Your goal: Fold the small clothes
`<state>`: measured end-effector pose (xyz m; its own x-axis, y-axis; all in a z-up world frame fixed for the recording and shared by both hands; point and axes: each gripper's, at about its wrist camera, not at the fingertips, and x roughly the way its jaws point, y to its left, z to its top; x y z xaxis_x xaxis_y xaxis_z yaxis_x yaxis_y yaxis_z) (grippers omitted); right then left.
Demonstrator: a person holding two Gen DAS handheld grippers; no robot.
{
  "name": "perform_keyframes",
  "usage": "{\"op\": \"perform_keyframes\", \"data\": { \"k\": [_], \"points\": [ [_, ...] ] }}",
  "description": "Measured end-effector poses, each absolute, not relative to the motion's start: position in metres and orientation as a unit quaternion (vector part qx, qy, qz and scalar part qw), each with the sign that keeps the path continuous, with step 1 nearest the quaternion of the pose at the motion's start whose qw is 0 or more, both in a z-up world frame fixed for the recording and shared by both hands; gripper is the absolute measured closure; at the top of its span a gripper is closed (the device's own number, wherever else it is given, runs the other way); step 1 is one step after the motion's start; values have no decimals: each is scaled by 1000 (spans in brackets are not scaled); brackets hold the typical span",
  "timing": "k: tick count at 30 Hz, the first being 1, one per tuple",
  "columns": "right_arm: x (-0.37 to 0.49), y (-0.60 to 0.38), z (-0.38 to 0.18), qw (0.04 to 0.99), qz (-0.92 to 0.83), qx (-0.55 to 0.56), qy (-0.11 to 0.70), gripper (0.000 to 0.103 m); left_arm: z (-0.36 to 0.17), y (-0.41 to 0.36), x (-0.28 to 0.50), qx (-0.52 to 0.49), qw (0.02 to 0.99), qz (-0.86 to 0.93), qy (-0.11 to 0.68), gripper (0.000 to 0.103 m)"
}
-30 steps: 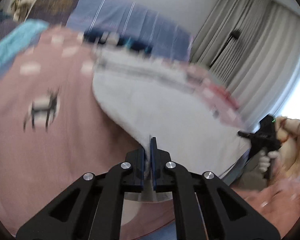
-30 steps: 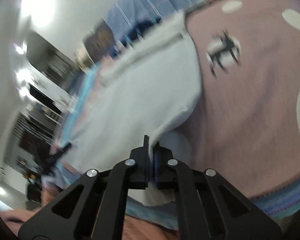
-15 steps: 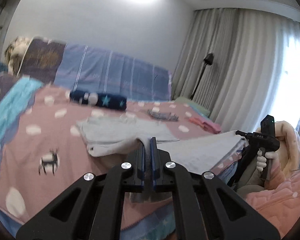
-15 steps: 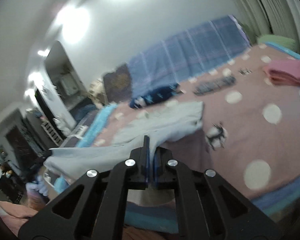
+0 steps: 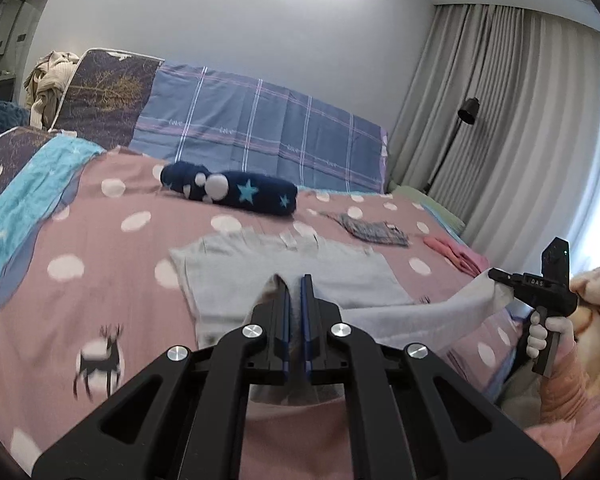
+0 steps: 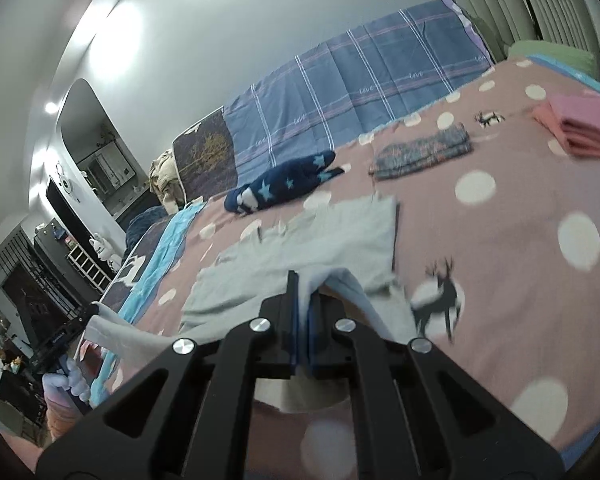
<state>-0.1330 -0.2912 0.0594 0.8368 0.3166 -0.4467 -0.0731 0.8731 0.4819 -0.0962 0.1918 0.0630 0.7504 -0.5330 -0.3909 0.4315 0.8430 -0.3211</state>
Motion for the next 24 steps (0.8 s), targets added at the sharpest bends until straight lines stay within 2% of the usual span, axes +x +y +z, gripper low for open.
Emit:
{"op": "perform_keyframes", "data": {
  "k": [6, 10, 12, 16, 18, 20, 22, 24],
  "points": [
    [-49, -300, 64, 934, 87, 219, 267, 99, 77, 167, -20, -79, 939, -230, 242, 98],
    [19, -305, 56, 932, 84, 215, 280, 99, 69, 153, 42, -63, 942, -191, 267, 98],
    [59, -308, 43, 927, 78, 215, 298, 99, 54, 146, 73, -45, 944, -161, 284, 98],
    [131, -305, -12, 905, 56, 199, 372, 97, -8, 132, 139, -10, 925, -120, 360, 96],
    [154, -305, -50, 887, 26, 187, 422, 90, -38, 129, 158, -1, 913, -108, 392, 95],
    [151, -310, -64, 884, 33, 200, 422, 89, -53, 136, 159, -10, 907, -104, 409, 92],
    [138, -317, -61, 889, 47, 202, 409, 77, -48, 149, 146, -25, 912, -105, 397, 78],
    [120, -329, -55, 896, 53, 194, 397, 73, -36, 164, 123, -31, 919, -100, 379, 69]
  ]
}}
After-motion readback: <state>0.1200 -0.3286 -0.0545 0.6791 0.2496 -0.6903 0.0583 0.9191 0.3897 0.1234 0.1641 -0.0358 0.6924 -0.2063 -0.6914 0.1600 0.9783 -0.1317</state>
